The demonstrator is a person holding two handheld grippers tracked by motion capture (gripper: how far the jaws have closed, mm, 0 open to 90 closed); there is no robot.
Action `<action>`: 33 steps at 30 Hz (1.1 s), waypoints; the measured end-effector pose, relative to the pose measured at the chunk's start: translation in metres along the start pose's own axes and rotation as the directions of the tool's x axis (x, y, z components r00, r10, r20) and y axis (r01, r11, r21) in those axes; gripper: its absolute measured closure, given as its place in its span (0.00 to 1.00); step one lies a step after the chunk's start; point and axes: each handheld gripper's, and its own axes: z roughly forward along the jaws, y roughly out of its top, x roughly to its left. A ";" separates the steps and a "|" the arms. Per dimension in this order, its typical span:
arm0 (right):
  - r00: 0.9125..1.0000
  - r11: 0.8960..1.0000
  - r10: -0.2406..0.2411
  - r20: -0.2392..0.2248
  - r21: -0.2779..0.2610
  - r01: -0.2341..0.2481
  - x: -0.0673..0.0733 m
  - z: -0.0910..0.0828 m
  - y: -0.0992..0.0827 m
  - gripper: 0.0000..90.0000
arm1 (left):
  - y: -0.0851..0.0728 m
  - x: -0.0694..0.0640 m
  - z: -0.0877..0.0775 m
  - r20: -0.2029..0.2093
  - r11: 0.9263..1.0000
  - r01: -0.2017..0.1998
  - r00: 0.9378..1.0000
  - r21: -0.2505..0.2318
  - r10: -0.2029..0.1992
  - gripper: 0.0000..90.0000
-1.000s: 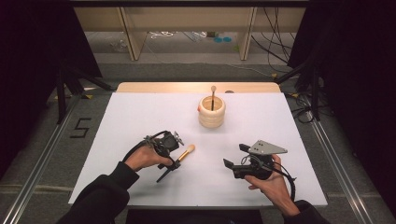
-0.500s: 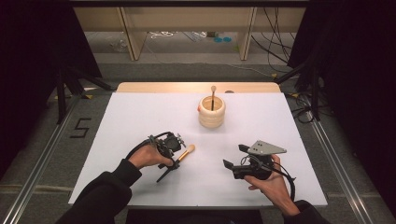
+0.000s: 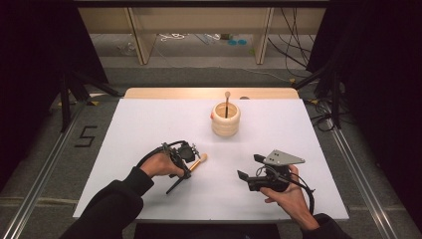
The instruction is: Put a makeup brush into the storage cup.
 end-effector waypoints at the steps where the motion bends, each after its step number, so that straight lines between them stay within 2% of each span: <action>1: 1.000 1.000 0.008 -0.003 0.004 -0.008 0.000 0.000 0.000 0.20 | 0.001 0.001 0.000 0.004 1.000 -0.008 1.000 0.011 0.008 0.78; 5: 1.000 1.000 0.004 -0.003 0.003 -0.004 0.000 0.000 0.000 0.20 | 0.001 0.003 0.001 0.014 0.999 -0.009 1.000 0.036 0.009 0.83; 9: 1.000 1.000 0.011 -0.010 0.009 -0.011 0.001 0.000 0.000 0.21 | 0.001 0.006 0.002 0.026 0.999 0.007 1.000 0.048 -0.008 0.85; 10: 1.000 1.000 0.008 -0.011 -0.006 -0.009 0.001 0.001 0.000 0.21 | 0.001 0.006 0.002 0.027 0.999 0.009 1.000 0.049 -0.010 0.86; 18: 1.000 1.000 0.002 -0.017 -0.010 -0.003 0.001 0.002 -0.001 0.21 | 0.010 0.004 0.003 0.014 0.993 -0.022 1.000 0.118 0.021 0.86; 26: 1.000 1.000 -0.002 -0.017 -0.013 0.001 0.001 0.003 -0.001 0.21 | 0.009 0.003 0.002 0.011 0.993 -0.037 0.999 0.110 0.036 0.87; 27: 1.000 1.000 0.011 -0.024 -0.004 -0.011 0.001 0.002 -0.001 0.21 | 0.008 0.003 0.002 0.016 0.994 -0.026 1.000 0.108 0.024 0.87; 29: 1.000 1.000 0.000 -0.017 -0.014 0.000 0.001 0.003 -0.001 0.22 | 0.007 0.005 0.001 0.018 0.995 -0.037 0.999 0.091 0.035 0.87; 33: 1.000 1.000 0.015 -0.012 -0.003 -0.015 0.001 0.001 0.000 0.22 | 0.004 0.009 -0.006 0.022 0.999 -0.016 1.000 0.031 0.016 0.87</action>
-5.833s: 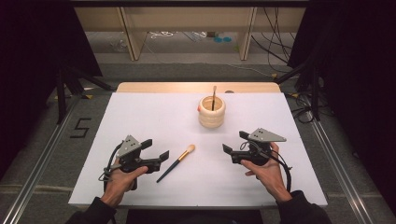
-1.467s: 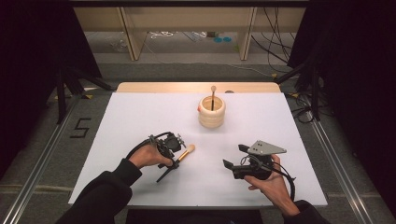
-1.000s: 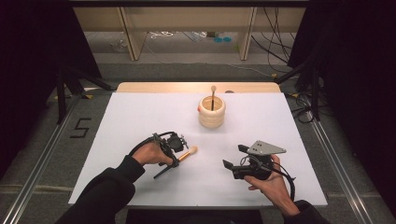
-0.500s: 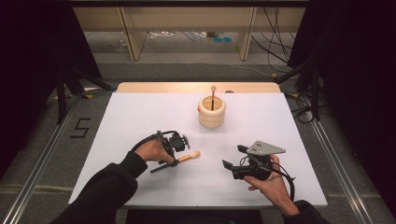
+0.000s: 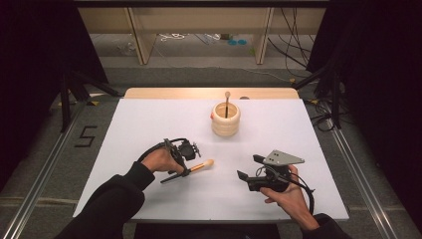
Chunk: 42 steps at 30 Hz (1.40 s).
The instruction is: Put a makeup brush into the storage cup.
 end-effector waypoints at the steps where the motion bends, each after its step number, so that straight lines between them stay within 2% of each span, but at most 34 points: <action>1: 1.000 1.000 -0.005 0.002 -0.001 0.005 0.000 0.000 0.000 0.22 | -0.001 0.002 -0.003 -0.007 1.000 0.015 1.000 -0.027 -0.016 0.87; 3: 1.000 1.000 0.001 0.001 -0.001 -0.001 0.000 0.000 0.000 0.21 | -0.002 0.004 -0.007 -0.008 0.997 0.034 0.999 -0.069 -0.034 0.87; 5: 1.000 1.000 -0.005 0.010 -0.012 0.005 -0.001 0.000 0.000 0.21 | -0.004 0.005 -0.011 -0.005 0.988 0.076 0.997 -0.133 -0.077 0.87; 6: 1.000 1.000 -0.005 0.004 -0.023 0.005 -0.001 0.001 0.000 0.21 | -0.004 0.007 -0.014 -0.004 0.986 0.074 0.997 -0.147 -0.076 0.87; 9: 1.000 1.000 0.002 0.013 -0.011 -0.002 -0.002 -0.001 0.000 0.21 | -0.006 0.009 -0.020 0.007 0.978 0.089 0.996 -0.190 -0.089 0.87; 11: 1.000 0.999 0.010 0.012 -0.030 -0.009 -0.002 0.000 0.000 0.21 | -0.007 0.009 -0.023 0.018 0.967 0.121 0.993 -0.224 -0.119 0.87; 12: 1.000 1.000 0.005 0.018 -0.017 -0.005 -0.002 -0.001 0.000 0.20 | -0.007 0.009 -0.024 0.024 0.964 0.131 0.991 -0.232 -0.129 0.87; 14: 1.000 1.000 0.003 0.014 -0.020 -0.003 -0.003 -0.001 0.000 0.20 | -0.008 0.007 -0.026 0.036 0.952 0.159 0.987 -0.261 -0.155 0.87; 15: 1.000 0.999 0.002 0.015 -0.036 -0.001 -0.003 0.000 0.000 0.20 | -0.008 0.010 -0.027 0.006 0.953 0.122 0.992 -0.277 -0.125 0.87; 17: 1.000 0.999 0.005 0.015 -0.044 -0.005 -0.003 0.000 0.000 0.20 | -0.008 0.008 -0.029 -0.013 0.939 0.129 0.990 -0.318 -0.140 0.87; 18: 1.000 0.999 0.012 0.011 -0.042 -0.012 -0.003 0.000 0.000 0.20 | -0.008 0.006 -0.030 -0.007 0.922 0.153 0.986 -0.356 -0.167 0.87; 20: 1.000 1.000 0.010 0.023 -0.017 -0.009 -0.003 -0.003 0.001 0.20 | -0.008 0.005 -0.033 -0.015 0.911 0.148 0.986 -0.384 -0.166 0.87; 21: 1.000 1.000 0.010 0.025 -0.019 -0.009 -0.003 -0.003 0.001 0.20 | -0.009 0.004 -0.035 -0.014 0.906 0.141 0.987 -0.398 -0.160 0.87; 22: 1.000 0.999 0.009 0.015 -0.046 -0.008 -0.004 -0.001 0.001 0.19 | -0.009 0.004 -0.037 -0.007 0.898 0.145 0.987 -0.415 -0.162 0.87; 25: 1.000 0.999 0.015 0.026 -0.048 -0.014 -0.005 -0.002 0.001 0.19 | -0.010 0.003 -0.041 -0.008 0.880 0.145 0.986 -0.451 -0.166 0.87; 26: 0.999 0.998 0.036 0.014 -0.051 -0.035 -0.005 -0.001 0.001 0.19 | -0.010 0.003 -0.041 -0.010 0.871 0.142 0.986 -0.470 -0.166 0.87; 27: 0.999 0.998 0.037 0.012 -0.053 -0.037 -0.005 -0.002 0.002 0.19 | -0.011 0.003 -0.040 0.007 0.859 0.160 0.984 -0.486 -0.179 0.87; 28: 0.999 0.998 0.034 0.017 -0.060 -0.033 -0.006 -0.001 0.002 0.19 | -0.012 0.003 -0.040 0.010 0.850 0.159 0.984 -0.501 -0.178 0.87; 29: 0.999 0.998 0.027 0.034 -0.056 -0.025 -0.007 -0.002 0.002 0.19 | -0.011 0.001 -0.039 0.024 0.827 0.190 0.978 -0.530 -0.209 0.87; 30: 0.999 0.997 0.035 0.026 -0.075 -0.033 -0.008 -0.001 0.002 0.19 | -0.012 0.002 -0.040 0.025 0.845 0.167 0.984 -0.509 -0.179 0.87; 31: 0.998 0.996 0.056 0.016 -0.063 -0.055 -0.007 -0.001 0.003 0.19 | -0.012 -0.001 -0.038 0.040 0.820 0.200 0.976 -0.536 -0.212 0.87; 32: 0.999 0.996 0.041 0.028 -0.074 -0.039 -0.009 -0.001 0.003 0.19 | -0.013 0.000 -0.038 0.041 0.812 0.194 0.978 -0.550 -0.206 0.87; 33: 0.999 0.996 0.040 0.033 -0.082 -0.037 -0.009 0.000 0.003 0.19 | -0.013 -0.001 -0.038 0.049 0.808 0.203 0.976 -0.554 -0.211 0.87; 34: 0.999 0.996 0.039 0.033 -0.076 -0.036 -0.010 -0.001 0.004 0.19 | -0.013 -0.002 -0.037 0.057 0.795 0.215 0.973 -0.567 -0.222 0.87; 35: 0.998 0.997 0.060 0.029 -0.052 -0.058 -0.010 -0.002 0.005 0.19 | -0.014 -0.002 -0.037 0.053 0.799 0.198 0.977 -0.568 -0.205 0.87; 36: 0.998 0.995 0.062 0.020 -0.081 -0.060 -0.011 0.001 0.005 0.19 | -0.014 -0.002 -0.037 0.054 0.793 0.203 0.976 -0.575 -0.211 0.87; 37: 0.998 0.995 0.061 0.026 -0.084 -0.059 -0.012 0.001 0.005 0.19 | -0.014 -0.003 -0.036 0.056 0.780 0.214 0.973 -0.587 -0.225 0.87; 38: 0.997 0.994 0.076 0.018 -0.075 -0.075 -0.013 0.001 0.006 0.19 | -0.014 -0.004 -0.036 0.061 0.773 0.219 0.972 -0.596 -0.229 0.87; 39: 0.997 0.996 0.064 0.041 -0.069 -0.061 -0.014 -0.001 0.007 0.19 | -0.013 -0.005 -0.036 0.074 0.752 0.234 0.968 -0.616 -0.241 0.87; 41: 0.996 0.992 0.086 0.022 -0.092 -0.083 -0.016 0.001 0.008 0.19 | -0.013 -0.005 -0.036 0.075 0.742 0.234 0.968 -0.628 -0.241 0.87; 42: 0.997 0.992 0.068 0.037 -0.110 -0.064 -0.018 0.002 0.009 0.20 | -0.013 -0.005 -0.037 0.076 0.729 0.241 0.965 -0.640 -0.252 0.87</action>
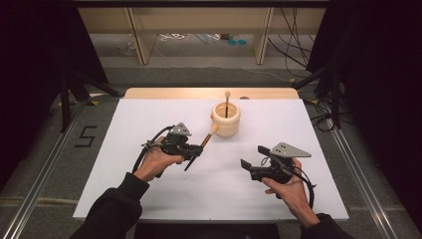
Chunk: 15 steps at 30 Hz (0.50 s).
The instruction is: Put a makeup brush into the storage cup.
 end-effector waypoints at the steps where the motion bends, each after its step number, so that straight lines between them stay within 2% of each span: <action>1: 1.000 1.000 0.011 0.002 0.010 -0.011 -0.001 -0.001 0.002 0.20 | 0.000 0.000 0.000 0.001 1.000 0.008 1.000 -0.011 -0.008 0.87; 2: 0.999 0.999 0.029 -0.013 -0.012 -0.030 -0.001 0.002 0.002 0.20 | 0.001 0.000 -0.001 0.005 1.000 0.010 1.000 -0.027 -0.010 0.87; 3: 0.999 0.999 0.035 -0.013 -0.009 -0.035 -0.002 0.002 0.003 0.20 | 0.001 0.000 -0.002 0.002 0.999 0.011 1.000 -0.034 -0.011 0.87; 4: 1.000 0.999 0.023 -0.012 -0.034 -0.024 -0.003 0.004 0.004 0.21 | 0.001 0.000 -0.002 0.002 0.999 0.018 1.000 -0.044 -0.018 0.87; 5: 0.999 0.999 0.039 -0.024 -0.024 -0.040 -0.002 0.005 0.006 0.21 | 0.002 -0.001 -0.001 0.007 0.998 0.024 1.000 -0.055 -0.024 0.87; 8: 0.999 0.998 0.047 -0.025 -0.037 -0.048 -0.002 0.010 0.012 0.22 | 0.002 -0.002 -0.001 0.000 0.997 0.034 0.999 -0.071 -0.034 0.87; 12: 0.996 0.994 0.073 -0.052 -0.072 -0.077 -0.001 0.019 0.021 0.23 | 0.003 -0.002 -0.002 -0.008 0.994 0.038 0.999 -0.102 -0.039 0.87; 15: 0.994 0.993 0.089 -0.057 -0.079 -0.093 0.000 0.027 0.029 0.23 | 0.003 -0.002 -0.004 -0.008 0.989 0.056 0.998 -0.135 -0.057 0.87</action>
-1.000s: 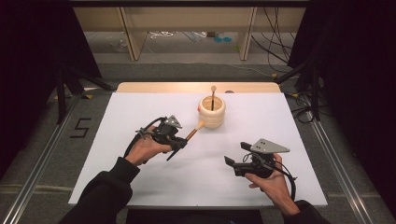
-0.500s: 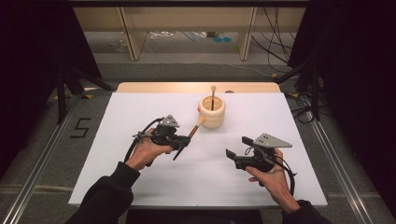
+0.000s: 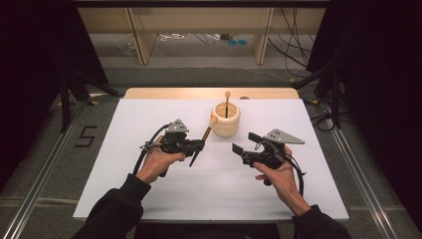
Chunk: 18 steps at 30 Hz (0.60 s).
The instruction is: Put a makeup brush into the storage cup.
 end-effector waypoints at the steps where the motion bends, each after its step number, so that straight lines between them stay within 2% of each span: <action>1: 1.000 1.000 0.004 0.002 0.007 -0.004 0.000 0.003 0.002 0.23 | 0.000 0.000 0.000 0.005 1.000 0.009 1.000 -0.009 -0.009 0.87; 2: 1.000 1.000 0.007 -0.005 -0.009 -0.007 0.000 0.007 0.003 0.23 | 0.000 -0.001 0.000 0.003 1.000 0.015 1.000 -0.017 -0.015 0.87; 5: 0.999 1.000 0.031 -0.017 0.004 -0.031 0.002 0.014 0.006 0.23 | 0.000 -0.001 0.000 0.008 1.000 0.021 1.000 -0.022 -0.021 0.87; 6: 0.999 0.999 0.030 -0.024 -0.011 -0.030 0.001 0.017 0.006 0.23 | 0.001 -0.002 0.000 0.018 0.999 0.030 0.999 -0.024 -0.029 0.87; 7: 0.999 1.000 0.029 -0.017 0.004 -0.029 0.003 0.019 0.007 0.23 | 0.001 -0.002 0.000 0.021 0.999 0.030 0.999 -0.026 -0.029 0.87; 9: 0.999 1.000 0.024 -0.021 -0.006 -0.024 0.005 0.023 0.008 0.23 | 0.001 -0.003 0.000 0.021 0.999 0.026 0.999 -0.028 -0.025 0.87; 14: 0.996 0.999 0.043 -0.072 -0.009 -0.044 0.012 0.033 0.013 0.28 | 0.001 -0.005 0.001 0.021 0.999 0.032 0.999 -0.037 -0.031 0.87; 18: 0.995 0.999 0.045 -0.089 -0.001 -0.045 0.016 0.041 0.015 0.32 | 0.001 -0.007 0.002 0.028 0.997 0.046 0.999 -0.057 -0.045 0.87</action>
